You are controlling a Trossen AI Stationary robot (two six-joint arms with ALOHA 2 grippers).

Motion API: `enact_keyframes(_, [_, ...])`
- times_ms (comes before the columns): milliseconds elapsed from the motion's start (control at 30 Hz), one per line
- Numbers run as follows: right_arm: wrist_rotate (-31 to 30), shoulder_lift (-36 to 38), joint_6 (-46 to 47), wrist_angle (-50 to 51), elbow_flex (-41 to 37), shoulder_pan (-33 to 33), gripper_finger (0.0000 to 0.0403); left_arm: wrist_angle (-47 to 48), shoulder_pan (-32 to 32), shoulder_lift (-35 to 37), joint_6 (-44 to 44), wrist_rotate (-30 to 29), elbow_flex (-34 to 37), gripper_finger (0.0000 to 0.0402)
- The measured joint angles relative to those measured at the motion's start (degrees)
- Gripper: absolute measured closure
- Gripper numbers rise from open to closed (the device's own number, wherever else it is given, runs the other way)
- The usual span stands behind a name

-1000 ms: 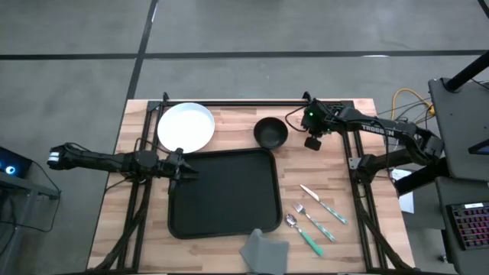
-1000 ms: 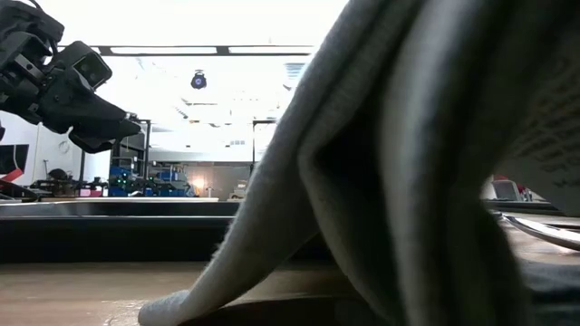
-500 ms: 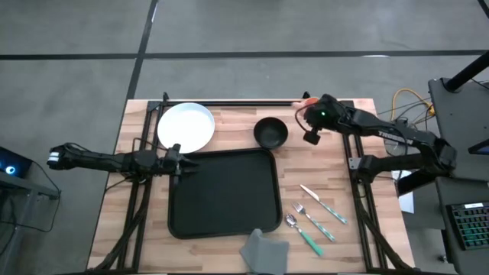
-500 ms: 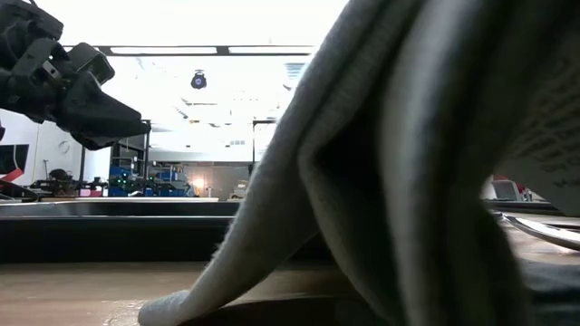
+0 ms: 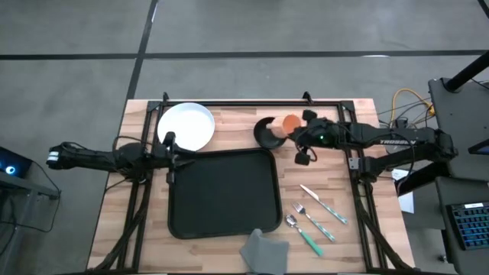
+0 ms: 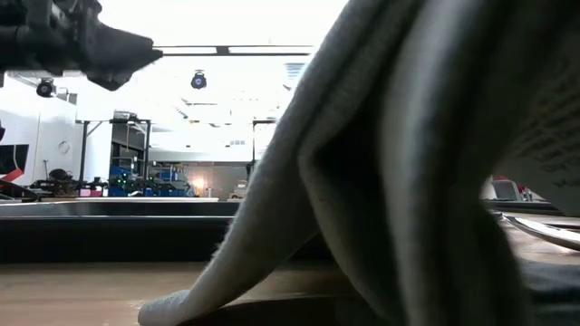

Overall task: Set up tray
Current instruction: Put the orange mug on the black tray

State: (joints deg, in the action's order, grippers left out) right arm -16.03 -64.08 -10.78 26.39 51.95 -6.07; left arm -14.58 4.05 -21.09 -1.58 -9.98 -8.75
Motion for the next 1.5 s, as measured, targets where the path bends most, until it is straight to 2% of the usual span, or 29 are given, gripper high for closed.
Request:
enact_keyframes(133, [0.0, -4.2, 0.0, -1.3, 1.4, 3.2, 0.0394, 6.5, 0.0, -4.9, -2.6, 0.0, -6.1, 0.0287])
enact_keyframes(300, [0.0, -9.5, -0.1, -1.8, 4.0, 5.8, 0.0394, 13.3, 0.0, -14.4, -5.7, -1.5, -13.2, 0.0287])
enact_keyframes(433, [-0.1, -12.5, -0.2, -1.8, 6.7, 7.4, 0.0394, 13.6, 0.0, -23.0, -9.2, -8.4, -17.9, 0.0287])
enact_keyframes(567, [-0.4, -14.9, -0.2, -1.9, 8.6, 8.5, 0.0394, 13.6, 0.0, -30.3, -11.5, -8.9, -22.1, 0.0286])
enact_keyframes(733, [-0.5, -17.7, -1.0, -1.2, 10.0, 9.5, 0.0394, 15.5, 0.0, -37.6, -11.4, -8.5, -26.1, 0.0246])
enact_keyframes(900, [-0.5, -19.3, -1.2, -1.3, 11.7, 9.6, 0.0394, 14.9, 0.0, -42.1, -11.2, -11.4, -29.9, 0.0182])
enact_keyframes(1033, [-0.5, -19.6, -1.6, -1.4, 12.3, 9.6, 0.0394, 15.2, 0.0, -45.4, -11.2, -12.3, -32.4, 0.0151])
enact_keyframes(1500, [-0.2, -20.7, -3.4, -5.1, 12.2, 11.2, 0.0394, 15.0, 0.0, -54.5, -9.9, -12.8, -41.0, 0.0144])
